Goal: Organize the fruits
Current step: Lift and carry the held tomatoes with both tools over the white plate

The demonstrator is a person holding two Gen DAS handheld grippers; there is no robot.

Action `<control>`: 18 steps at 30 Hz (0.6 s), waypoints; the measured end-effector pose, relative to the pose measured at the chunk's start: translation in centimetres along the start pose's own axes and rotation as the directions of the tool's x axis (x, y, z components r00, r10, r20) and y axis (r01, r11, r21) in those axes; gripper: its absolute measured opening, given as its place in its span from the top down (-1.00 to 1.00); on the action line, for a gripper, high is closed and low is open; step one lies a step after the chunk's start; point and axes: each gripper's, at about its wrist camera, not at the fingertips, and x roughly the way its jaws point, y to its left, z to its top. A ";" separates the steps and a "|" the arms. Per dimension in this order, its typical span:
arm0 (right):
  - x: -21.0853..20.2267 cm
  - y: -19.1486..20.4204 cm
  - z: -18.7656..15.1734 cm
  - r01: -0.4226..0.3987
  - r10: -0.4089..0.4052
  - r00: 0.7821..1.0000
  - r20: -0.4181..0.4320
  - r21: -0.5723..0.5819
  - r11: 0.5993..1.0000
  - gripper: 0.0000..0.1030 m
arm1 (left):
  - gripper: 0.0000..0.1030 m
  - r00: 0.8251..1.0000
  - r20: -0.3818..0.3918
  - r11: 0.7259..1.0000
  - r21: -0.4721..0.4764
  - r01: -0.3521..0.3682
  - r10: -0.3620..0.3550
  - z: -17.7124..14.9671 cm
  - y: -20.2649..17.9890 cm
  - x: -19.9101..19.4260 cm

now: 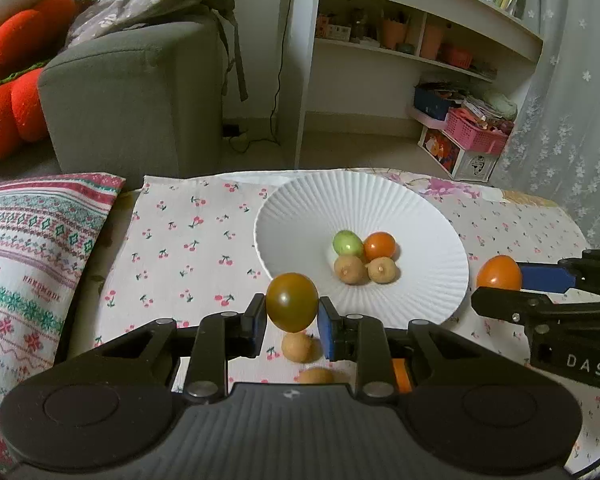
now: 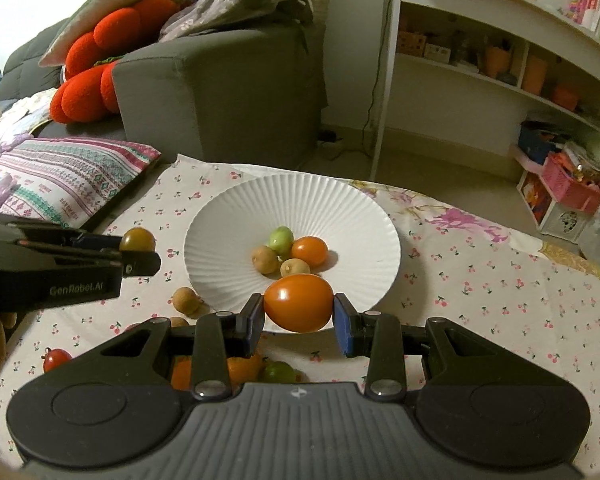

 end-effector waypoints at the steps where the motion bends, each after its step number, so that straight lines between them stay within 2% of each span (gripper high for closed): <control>1: 0.0 -0.3 0.1 -0.003 0.003 1.000 0.003 0.010 1.000 0.35 | 0.74 1.000 0.001 1.000 -0.002 0.004 -0.004 0.2 0.0 0.1; 5: 0.5 -2.5 0.8 -0.032 0.032 1.000 0.001 0.090 0.995 0.35 | 0.74 1.000 0.014 1.000 0.025 0.016 -0.016 0.9 -0.5 0.6; 8: 1.6 -3.6 0.9 -0.031 0.034 0.999 -0.020 0.119 0.992 0.35 | 0.74 0.999 -0.007 0.998 0.041 0.041 -0.041 1.0 -0.8 1.5; 18: 4.2 -2.1 0.3 -0.051 0.054 0.997 -0.054 0.062 0.997 0.35 | 0.74 0.996 -0.055 0.994 0.080 0.074 -0.070 1.0 -1.2 5.2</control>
